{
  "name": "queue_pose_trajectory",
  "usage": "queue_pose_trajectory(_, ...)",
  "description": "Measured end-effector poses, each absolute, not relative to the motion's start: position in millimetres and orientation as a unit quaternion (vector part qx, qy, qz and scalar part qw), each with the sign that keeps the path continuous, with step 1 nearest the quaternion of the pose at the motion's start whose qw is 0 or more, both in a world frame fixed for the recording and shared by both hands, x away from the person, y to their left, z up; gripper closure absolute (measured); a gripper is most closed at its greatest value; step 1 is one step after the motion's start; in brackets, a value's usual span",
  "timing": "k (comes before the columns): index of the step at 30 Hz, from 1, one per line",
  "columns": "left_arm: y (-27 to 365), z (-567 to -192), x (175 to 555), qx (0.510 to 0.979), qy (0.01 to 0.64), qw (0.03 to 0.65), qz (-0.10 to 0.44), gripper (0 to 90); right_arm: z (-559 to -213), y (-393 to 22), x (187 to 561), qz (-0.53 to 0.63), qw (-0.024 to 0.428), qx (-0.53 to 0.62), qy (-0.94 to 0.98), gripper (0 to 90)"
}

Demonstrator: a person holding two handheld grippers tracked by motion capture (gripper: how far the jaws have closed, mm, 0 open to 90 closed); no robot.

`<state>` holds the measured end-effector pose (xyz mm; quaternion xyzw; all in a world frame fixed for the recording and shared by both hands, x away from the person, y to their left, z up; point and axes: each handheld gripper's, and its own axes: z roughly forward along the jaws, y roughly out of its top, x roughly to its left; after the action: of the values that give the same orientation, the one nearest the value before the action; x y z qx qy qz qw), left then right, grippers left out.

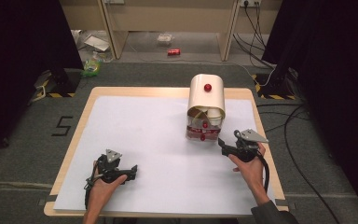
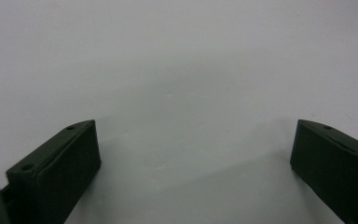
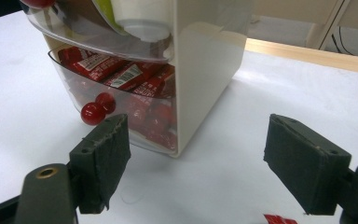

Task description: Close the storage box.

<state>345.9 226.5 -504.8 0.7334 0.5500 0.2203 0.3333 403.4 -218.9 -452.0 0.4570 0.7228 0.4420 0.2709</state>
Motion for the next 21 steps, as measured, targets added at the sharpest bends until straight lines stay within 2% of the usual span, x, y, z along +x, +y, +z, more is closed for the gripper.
queue_pose_trajectory(21,226,-505,346,0.734,0.55,0.332,0.221,0.6,-455,-251,374,0.444,0.265,0.464,0.719,22.0)
